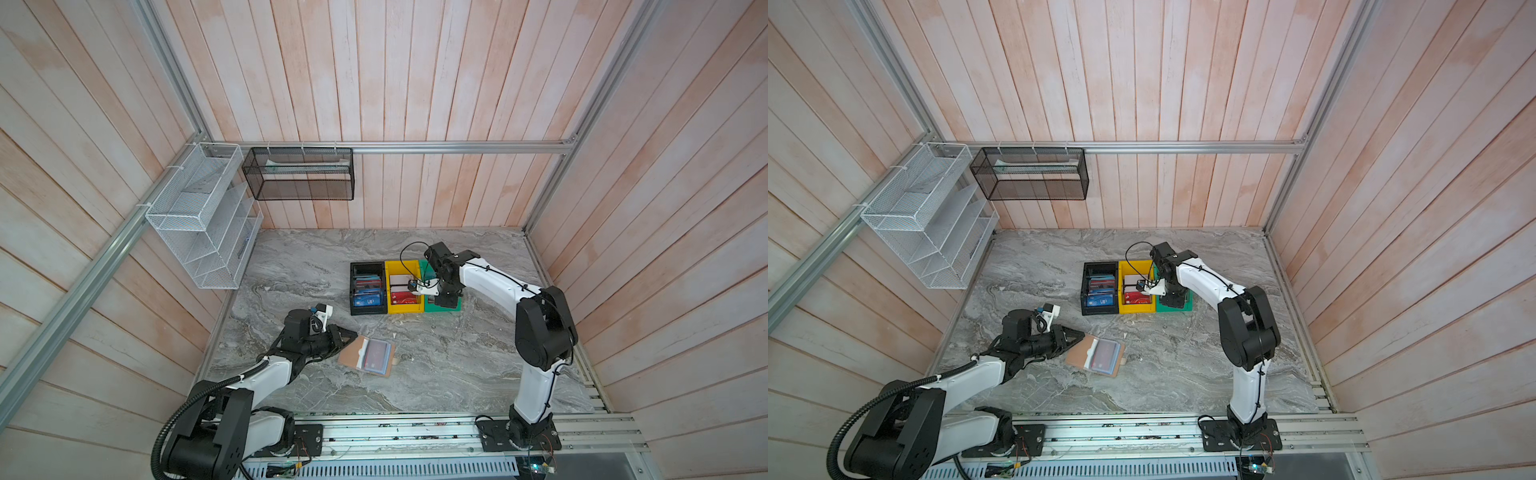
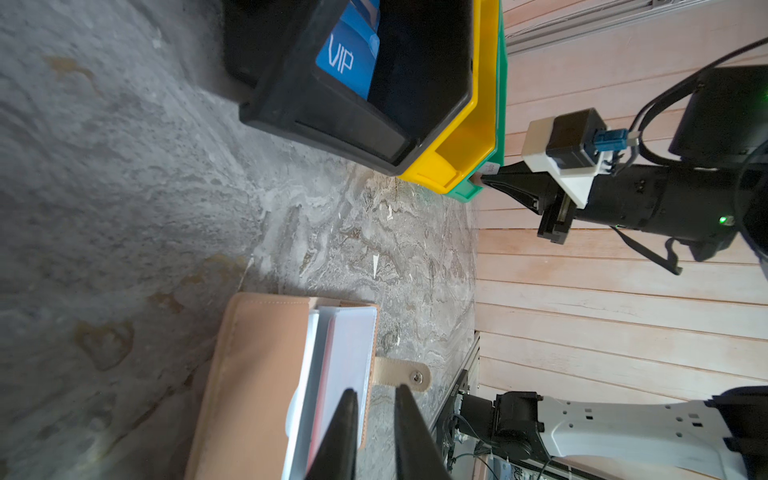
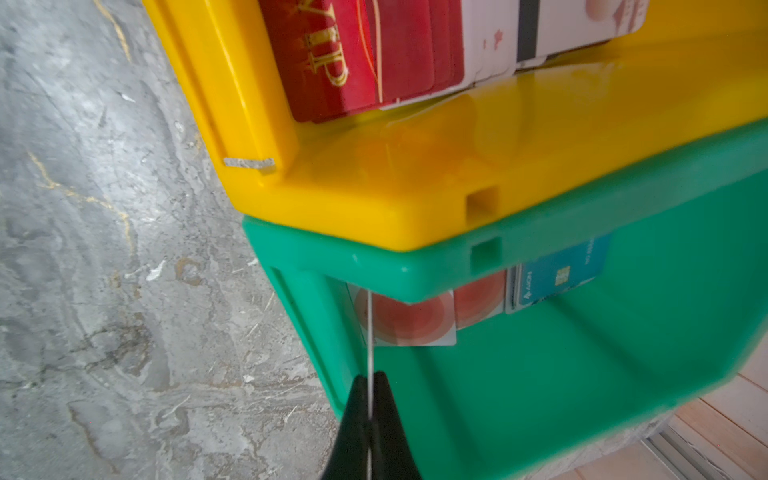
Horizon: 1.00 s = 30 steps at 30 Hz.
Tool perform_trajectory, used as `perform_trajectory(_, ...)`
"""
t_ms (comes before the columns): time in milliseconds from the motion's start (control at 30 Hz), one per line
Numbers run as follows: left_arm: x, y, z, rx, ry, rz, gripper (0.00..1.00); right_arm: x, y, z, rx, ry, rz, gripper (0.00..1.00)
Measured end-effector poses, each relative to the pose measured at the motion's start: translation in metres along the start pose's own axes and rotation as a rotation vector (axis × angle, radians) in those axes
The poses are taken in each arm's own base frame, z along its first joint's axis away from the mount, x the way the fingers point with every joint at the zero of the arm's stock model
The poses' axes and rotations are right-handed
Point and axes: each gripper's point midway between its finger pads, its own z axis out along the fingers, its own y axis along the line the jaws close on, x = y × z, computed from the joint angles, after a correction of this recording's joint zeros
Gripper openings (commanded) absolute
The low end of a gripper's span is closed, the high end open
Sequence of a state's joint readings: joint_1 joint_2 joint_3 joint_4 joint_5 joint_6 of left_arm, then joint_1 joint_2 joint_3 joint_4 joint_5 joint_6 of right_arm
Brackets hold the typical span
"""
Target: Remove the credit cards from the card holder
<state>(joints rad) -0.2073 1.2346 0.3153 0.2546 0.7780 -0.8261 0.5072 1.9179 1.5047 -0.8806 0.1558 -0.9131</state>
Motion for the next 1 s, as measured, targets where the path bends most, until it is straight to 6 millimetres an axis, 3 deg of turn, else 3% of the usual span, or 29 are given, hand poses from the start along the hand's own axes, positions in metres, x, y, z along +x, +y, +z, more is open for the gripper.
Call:
perform_trajectory(133,0.000,0.002,0.000,-0.004,0.003,-0.004,0.20,-0.001,-0.002,0.001,0.006,-0.004,0.002,0.08)
perform_trajectory(567,-0.001,0.005,0.000,-0.010,0.002,-0.014,0.20,-0.004,-0.004,0.007,0.013,-0.007,0.005,0.09)
perform_trajectory(767,0.001,0.009,0.002,-0.017,0.013,-0.026,0.20,-0.002,-0.021,0.011,0.101,0.018,0.019,0.17)
perform_trajectory(1000,0.002,0.012,0.003,-0.023,0.017,-0.033,0.20,0.002,-0.060,0.011,0.267,0.046,0.078,0.22)
